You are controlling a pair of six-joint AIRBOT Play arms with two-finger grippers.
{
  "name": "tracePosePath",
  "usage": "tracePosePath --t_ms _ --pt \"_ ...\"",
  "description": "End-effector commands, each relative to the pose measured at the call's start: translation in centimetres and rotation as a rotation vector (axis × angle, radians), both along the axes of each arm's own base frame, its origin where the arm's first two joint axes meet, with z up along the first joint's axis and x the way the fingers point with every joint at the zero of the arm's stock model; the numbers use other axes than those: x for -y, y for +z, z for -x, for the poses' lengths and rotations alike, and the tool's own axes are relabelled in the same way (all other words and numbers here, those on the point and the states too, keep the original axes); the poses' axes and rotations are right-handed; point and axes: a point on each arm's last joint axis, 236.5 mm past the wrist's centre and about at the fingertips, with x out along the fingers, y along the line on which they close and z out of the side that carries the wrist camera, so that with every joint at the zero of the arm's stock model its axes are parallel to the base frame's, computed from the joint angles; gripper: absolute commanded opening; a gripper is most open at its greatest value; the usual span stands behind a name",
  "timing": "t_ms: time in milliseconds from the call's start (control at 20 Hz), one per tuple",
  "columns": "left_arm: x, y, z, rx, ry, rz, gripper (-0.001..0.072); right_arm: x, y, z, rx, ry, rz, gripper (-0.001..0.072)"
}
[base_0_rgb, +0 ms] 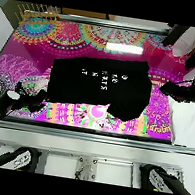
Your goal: Fold the clothes and pants, and hang the long-sleeved shirts on hangers.
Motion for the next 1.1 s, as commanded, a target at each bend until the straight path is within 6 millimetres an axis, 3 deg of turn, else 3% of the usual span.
tracePosePath --t_ms 0,150,200,300,350,400,550,800,900,1050 --pt "1.2 0.4 -2.8 0.064 -0.020 -0.027 0.0487 -0.1 0.3 -0.4 0.020 -0.009 -0.015 0.0489" --pt "2.0 1.0 -5.0 0.079 -0.055 -0.023 0.0458 -0.1 0.3 -0.3 0.017 -0.009 -0.014 0.0489" --pt "2.1 1.2 -5.3 0.073 -0.069 -0.020 0.0275 0.0 0.2 -0.3 0.015 -0.010 -0.009 0.0489" --pt "1.8 1.3 -5.6 0.067 -0.100 -0.042 0.0236 0.1 0.1 -0.2 0.013 -0.010 -0.003 0.0490" --pt "1.5 1.2 -5.4 0.061 -0.111 -0.053 0.0074 0.2 0.0 -0.3 0.011 -0.012 -0.003 0.0491" --pt "1.3 1.3 -5.3 0.062 -0.115 -0.054 0.0007 0.5 -0.2 -0.3 0.003 -0.017 -0.003 0.0490" --pt "-0.3 2.3 -5.3 0.090 -0.123 -0.076 0.0007 2.3 -2.9 0.2 -0.087 -0.071 -0.035 0.0491" --pt "-1.3 3.2 -5.1 0.123 -0.186 -0.114 0.0007 5.0 -12.5 0.7 -0.323 -0.152 -0.118 0.0492" --pt "-1.2 3.2 -5.2 0.125 -0.186 -0.113 0.0008 3.3 -15.8 0.4 -0.383 -0.110 -0.184 0.0492" --pt "-1.2 3.2 -5.2 0.126 -0.186 -0.114 0.0008 -0.6 -18.6 -0.2 -0.413 -0.019 -0.275 0.0492"
